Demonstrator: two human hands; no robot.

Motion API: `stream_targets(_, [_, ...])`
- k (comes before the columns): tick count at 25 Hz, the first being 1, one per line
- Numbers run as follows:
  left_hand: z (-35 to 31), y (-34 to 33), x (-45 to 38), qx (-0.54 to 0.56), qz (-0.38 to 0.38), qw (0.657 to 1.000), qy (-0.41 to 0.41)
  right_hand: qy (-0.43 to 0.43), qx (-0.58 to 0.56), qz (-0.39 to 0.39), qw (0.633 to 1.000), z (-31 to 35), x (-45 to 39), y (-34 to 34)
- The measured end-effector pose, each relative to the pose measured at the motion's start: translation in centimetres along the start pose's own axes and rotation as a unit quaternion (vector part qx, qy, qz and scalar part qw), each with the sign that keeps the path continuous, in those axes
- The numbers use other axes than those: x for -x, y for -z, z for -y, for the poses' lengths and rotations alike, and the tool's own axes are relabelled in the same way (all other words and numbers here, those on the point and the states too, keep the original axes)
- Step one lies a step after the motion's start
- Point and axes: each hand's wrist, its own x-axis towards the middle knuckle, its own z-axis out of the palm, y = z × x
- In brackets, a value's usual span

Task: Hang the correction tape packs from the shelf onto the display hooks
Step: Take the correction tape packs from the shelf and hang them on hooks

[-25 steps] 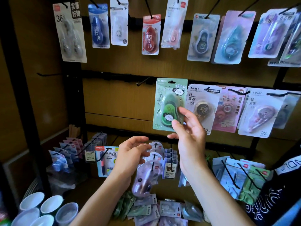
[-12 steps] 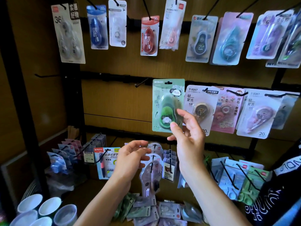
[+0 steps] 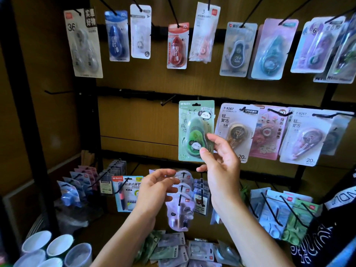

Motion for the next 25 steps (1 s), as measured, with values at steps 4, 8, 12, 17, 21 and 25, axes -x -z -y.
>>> stream_targets(4, [0.2,0.2,0.1,-0.001,-0.002,1.000,0.009,-0.011,-0.017,-0.019,1.000,-0.2,0.3,0.1])
stream_targets(8, [0.2,0.1,0.2,0.004,-0.007,1.000,0.012,-0.007,-0.026,-0.025,0.999,0.2,-0.1,-0.2])
stream_targets(12, [0.3,0.0,0.3,0.004,-0.008,1.000,0.013,-0.019,-0.012,-0.026,0.999,0.1,-0.3,-0.2])
stream_targets(17, [0.6,0.0,0.1,0.008,-0.006,1.000,0.013,-0.038,0.019,-0.030,0.999,-0.5,-1.1,-0.5])
stream_targets(21, [1.2,0.1,-0.1,0.007,-0.001,1.000,0.016,-0.071,0.042,-0.015,0.996,-1.0,-2.5,-0.7])
stream_targets(25, [3.3,1.4,0.6,0.042,-0.009,0.998,0.050,-0.083,0.063,-0.068,0.992,-2.3,-1.3,0.8])
